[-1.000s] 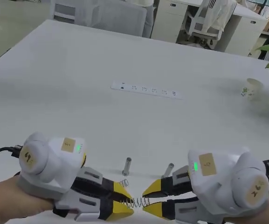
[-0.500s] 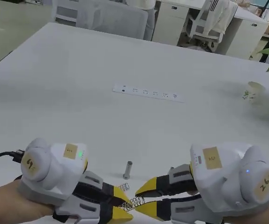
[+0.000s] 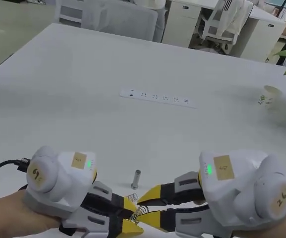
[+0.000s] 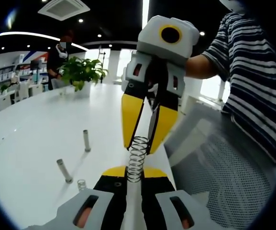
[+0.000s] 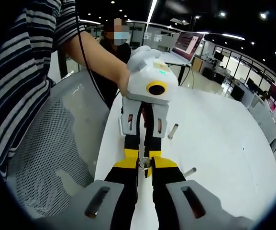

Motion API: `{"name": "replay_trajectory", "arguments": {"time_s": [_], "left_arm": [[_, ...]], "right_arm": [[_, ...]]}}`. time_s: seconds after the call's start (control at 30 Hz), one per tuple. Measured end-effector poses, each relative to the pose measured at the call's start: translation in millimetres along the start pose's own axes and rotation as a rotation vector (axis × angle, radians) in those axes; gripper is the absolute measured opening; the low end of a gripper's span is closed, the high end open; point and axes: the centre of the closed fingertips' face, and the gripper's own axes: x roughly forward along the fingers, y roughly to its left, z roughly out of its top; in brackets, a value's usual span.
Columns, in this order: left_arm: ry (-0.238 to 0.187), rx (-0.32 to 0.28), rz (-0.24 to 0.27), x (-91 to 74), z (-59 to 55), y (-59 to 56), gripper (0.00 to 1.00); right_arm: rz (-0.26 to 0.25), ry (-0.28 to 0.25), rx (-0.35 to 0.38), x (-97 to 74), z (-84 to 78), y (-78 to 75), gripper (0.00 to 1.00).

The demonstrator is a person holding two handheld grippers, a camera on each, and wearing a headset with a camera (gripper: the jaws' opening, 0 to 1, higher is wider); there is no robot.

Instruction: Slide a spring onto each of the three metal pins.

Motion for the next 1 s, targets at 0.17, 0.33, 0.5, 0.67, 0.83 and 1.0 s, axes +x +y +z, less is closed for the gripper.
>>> {"name": "replay_trajectory", "arguments": {"time_s": [0.17, 0.33, 0.5, 0.67, 0.83, 1.0], "left_arm": [[0.001, 0.003, -0.003, 2.2, 1.0, -0.9, 0.02], [0.0, 0.005, -0.008, 3.5, 1.7, -2.7, 0.02], [0.006, 0.006, -0.002, 2.0, -0.3, -2.4, 0.03], [0.003, 0.001, 0.006, 0.5, 0.8, -3.2, 0.03], [-0.003, -0.008, 0.011, -1.4, 1.4, -3.5, 0.04], [-0.012, -0.027, 0.025, -3.9, 2.3, -1.3, 0.05]], "right_arm": [[-0.009, -0.009, -0.01, 2.6, 3.0, -1.0, 0.07], [-0.01, -0.021, -0.016, 5.5, 6.4, -0.3, 0.07], [-0.007, -0.023, -0.015, 7.3, 6.6, -0.1, 0.07], [-0.004, -0.026, -0.02, 7.2, 8.4, -0.6, 0.07], [-0.001, -0.024, -0.024, 7.4, 10.4, -0.7, 0.07], [-0.009, -0.03, -0.018, 6.6, 11.7, -2.4, 0.07]]}}
